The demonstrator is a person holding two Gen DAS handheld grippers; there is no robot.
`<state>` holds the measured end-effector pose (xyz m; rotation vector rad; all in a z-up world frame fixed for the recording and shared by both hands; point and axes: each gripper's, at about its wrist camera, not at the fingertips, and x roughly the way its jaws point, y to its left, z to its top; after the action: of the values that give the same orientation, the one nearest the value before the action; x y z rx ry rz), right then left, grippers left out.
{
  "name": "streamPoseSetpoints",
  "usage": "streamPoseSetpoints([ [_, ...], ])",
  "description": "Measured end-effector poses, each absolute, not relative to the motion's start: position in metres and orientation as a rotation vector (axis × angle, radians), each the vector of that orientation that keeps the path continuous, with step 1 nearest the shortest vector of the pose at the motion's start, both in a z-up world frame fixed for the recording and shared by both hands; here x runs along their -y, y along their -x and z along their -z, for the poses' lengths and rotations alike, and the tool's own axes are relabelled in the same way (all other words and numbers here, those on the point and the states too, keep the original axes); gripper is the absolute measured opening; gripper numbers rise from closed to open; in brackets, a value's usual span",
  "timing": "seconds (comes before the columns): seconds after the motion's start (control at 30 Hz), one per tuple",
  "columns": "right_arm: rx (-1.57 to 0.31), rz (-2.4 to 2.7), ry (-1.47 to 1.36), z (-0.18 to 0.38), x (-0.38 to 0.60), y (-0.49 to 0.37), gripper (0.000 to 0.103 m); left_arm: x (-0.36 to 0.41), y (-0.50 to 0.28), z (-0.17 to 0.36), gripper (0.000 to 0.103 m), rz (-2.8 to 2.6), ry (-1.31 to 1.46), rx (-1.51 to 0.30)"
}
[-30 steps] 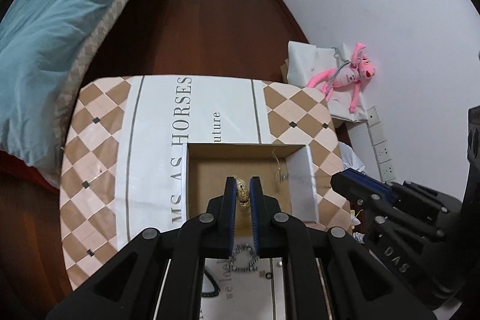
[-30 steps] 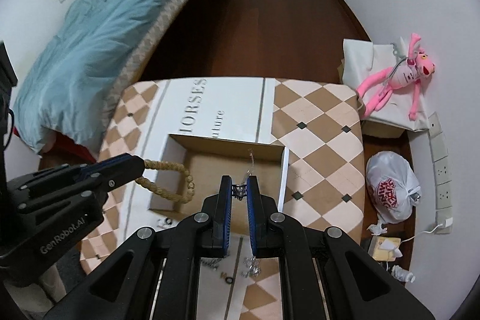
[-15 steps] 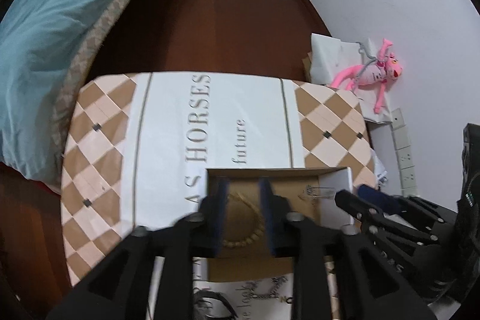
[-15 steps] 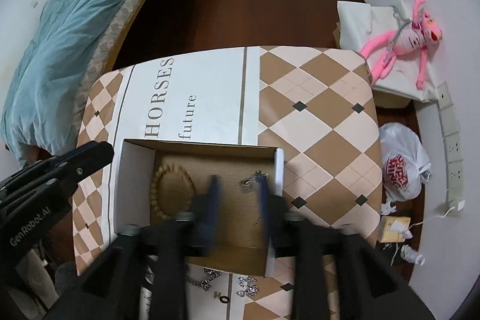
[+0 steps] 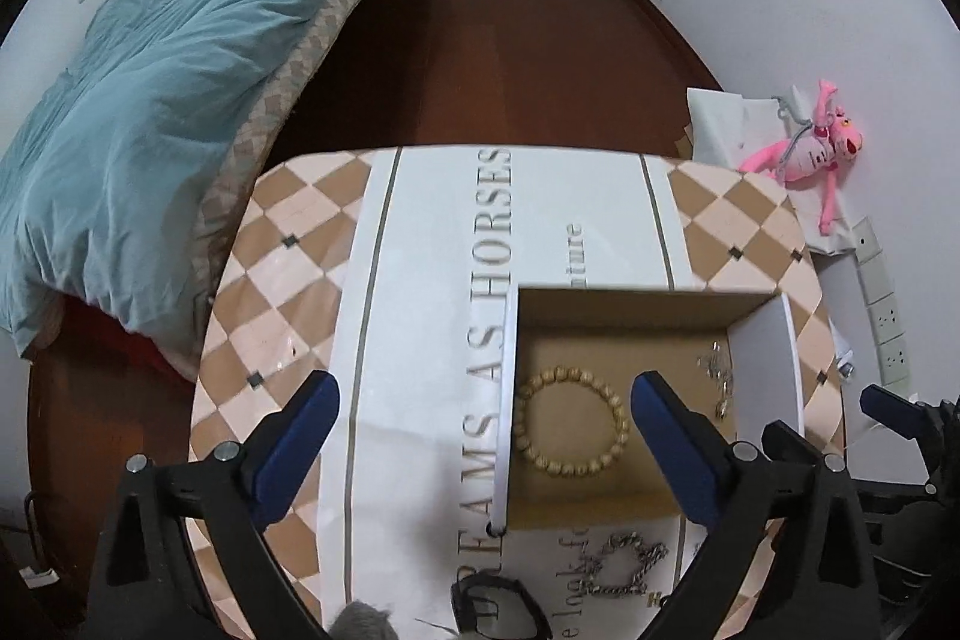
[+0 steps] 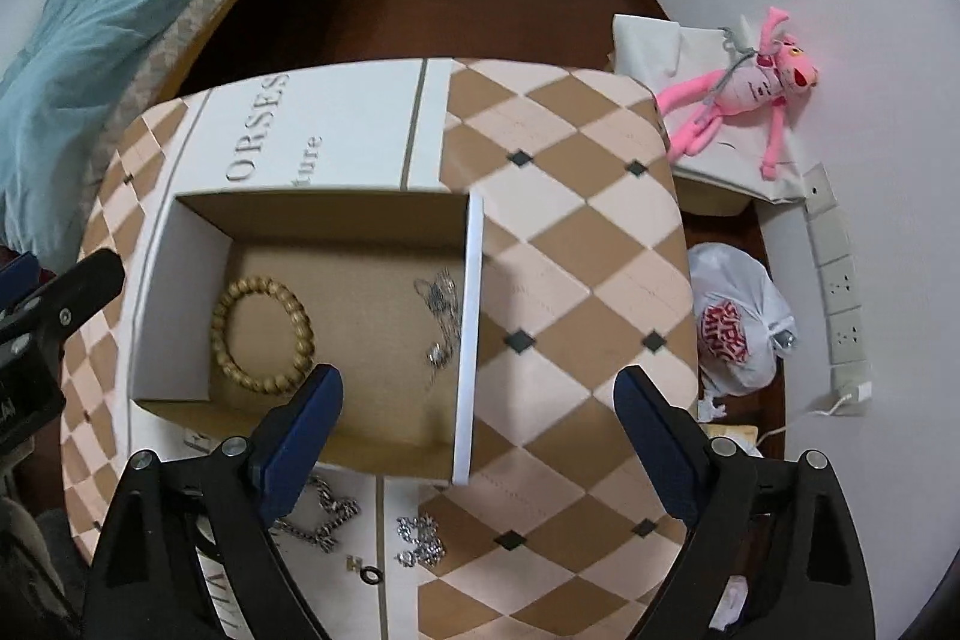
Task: Organize jewelry
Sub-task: 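Move left gripper to the black watch band while right gripper approaches the heart chain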
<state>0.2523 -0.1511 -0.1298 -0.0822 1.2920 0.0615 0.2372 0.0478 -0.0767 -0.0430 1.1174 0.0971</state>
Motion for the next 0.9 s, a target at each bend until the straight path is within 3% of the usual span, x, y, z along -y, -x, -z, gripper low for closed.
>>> streamPoseSetpoints([
  [0.27,-1.257,-0.042,0.078,0.124,0.150,-0.234,0.097,-0.048,-0.214,0.069,0.100,-0.115,0.049,-1.076],
  [0.9,-1.062,-0.060,-0.025,0.028,0.156,-0.164,0.097,-0.056,-0.140,-0.005,0.100,-0.170,0.009,-0.916],
])
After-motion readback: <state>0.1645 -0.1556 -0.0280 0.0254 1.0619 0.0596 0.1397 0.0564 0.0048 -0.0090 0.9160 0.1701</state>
